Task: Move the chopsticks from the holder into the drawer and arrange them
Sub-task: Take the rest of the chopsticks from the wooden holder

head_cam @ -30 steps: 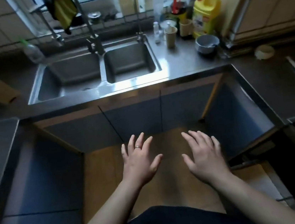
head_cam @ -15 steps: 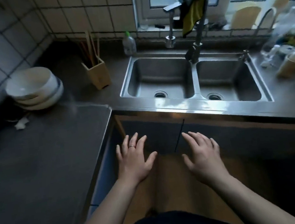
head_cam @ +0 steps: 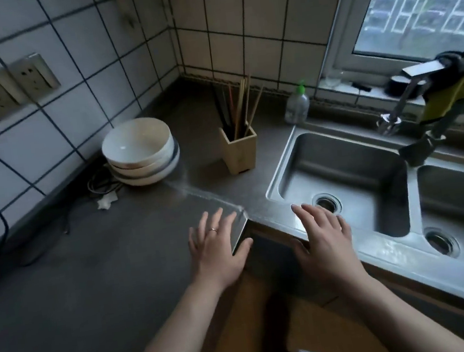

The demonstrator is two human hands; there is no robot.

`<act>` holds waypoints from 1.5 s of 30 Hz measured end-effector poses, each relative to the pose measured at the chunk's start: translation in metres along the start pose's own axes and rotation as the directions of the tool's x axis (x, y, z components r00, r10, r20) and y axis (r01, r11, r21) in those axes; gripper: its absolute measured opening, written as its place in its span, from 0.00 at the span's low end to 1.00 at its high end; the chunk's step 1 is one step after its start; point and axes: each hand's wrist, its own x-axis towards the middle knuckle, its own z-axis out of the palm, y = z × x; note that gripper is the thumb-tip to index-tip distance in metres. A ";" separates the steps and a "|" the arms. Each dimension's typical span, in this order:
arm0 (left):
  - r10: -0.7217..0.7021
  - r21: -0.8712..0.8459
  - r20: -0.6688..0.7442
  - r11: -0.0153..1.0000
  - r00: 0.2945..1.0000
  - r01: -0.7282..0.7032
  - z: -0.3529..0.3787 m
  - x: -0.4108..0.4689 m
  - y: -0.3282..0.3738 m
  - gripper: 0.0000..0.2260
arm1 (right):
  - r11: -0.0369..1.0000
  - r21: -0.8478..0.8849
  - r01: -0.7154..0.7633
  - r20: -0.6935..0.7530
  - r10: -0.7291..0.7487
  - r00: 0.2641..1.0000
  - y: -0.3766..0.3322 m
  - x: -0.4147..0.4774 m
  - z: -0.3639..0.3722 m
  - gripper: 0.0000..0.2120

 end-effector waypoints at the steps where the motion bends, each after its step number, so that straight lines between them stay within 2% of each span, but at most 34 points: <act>1: -0.009 -0.004 -0.015 1.000 1.000 0.009 -0.002 0.016 0.000 0.30 | 1.000 0.005 0.016 -0.005 -0.016 1.000 0.001 0.019 -0.001 0.31; 9: -0.078 -0.027 -0.070 0.997 0.994 0.076 -0.020 0.141 0.009 0.28 | 0.992 0.034 0.125 -0.004 -0.125 0.992 0.009 0.161 -0.016 0.30; 15: -0.166 -0.181 -0.089 0.972 0.982 0.148 -0.020 0.225 0.007 0.30 | 0.981 0.116 0.154 -0.013 -0.154 0.988 0.008 0.251 -0.013 0.32; 17: -0.233 -0.295 -0.049 0.932 0.971 0.208 -0.017 0.251 0.003 0.32 | 0.977 0.167 0.134 -0.012 -0.134 0.991 0.006 0.277 -0.010 0.33; 19: -0.312 -0.411 0.057 0.858 0.948 0.307 -0.015 0.277 -0.001 0.36 | 0.968 0.214 0.127 -0.012 -0.128 0.992 0.002 0.300 -0.006 0.34; 22: -0.351 -0.539 0.212 0.737 0.912 0.409 -0.007 0.313 -0.004 0.38 | 0.936 0.341 0.091 0.028 -0.107 0.994 -0.002 0.330 -0.002 0.36; 25: -0.345 -0.645 0.257 0.635 0.903 0.426 -0.002 0.342 -0.002 0.34 | 0.881 0.473 -0.002 0.092 -0.048 0.995 -0.004 0.354 0.002 0.35; 27: -0.332 -0.699 0.247 0.590 0.910 0.405 -0.001 0.356 0.003 0.26 | 0.818 0.571 -0.076 0.142 -0.007 0.990 -0.007 0.370 0.005 0.33; 29: -0.312 -0.714 0.238 0.586 0.920 0.383 -0.001 0.366 0.007 0.20 | 0.714 0.687 -0.135 0.177 0.016 0.984 -0.013 0.384 0.007 0.29; 32: -0.258 -0.724 0.254 0.588 0.932 0.360 -0.001 0.377 0.011 0.12 | 0.521 0.832 -0.192 0.202 0.039 0.979 -0.021 0.401 0.010 0.17; 34: -0.247 -0.730 0.258 0.583 0.934 0.356 0.000 0.382 0.013 0.10 | 0.447 0.872 -0.200 0.195 0.057 0.979 -0.024 0.410 0.011 0.12; 40: -0.296 -0.743 0.225 0.564 0.928 0.360 0.007 0.385 0.018 0.08 | 0.435 0.885 -0.166 0.159 0.052 0.986 -0.027 0.427 0.016 0.07; 45: -0.347 -0.786 0.211 0.495 0.914 0.370 0.010 0.379 0.016 0.05 | 0.403 0.905 -0.134 0.132 0.032 0.991 -0.027 0.423 0.022 0.05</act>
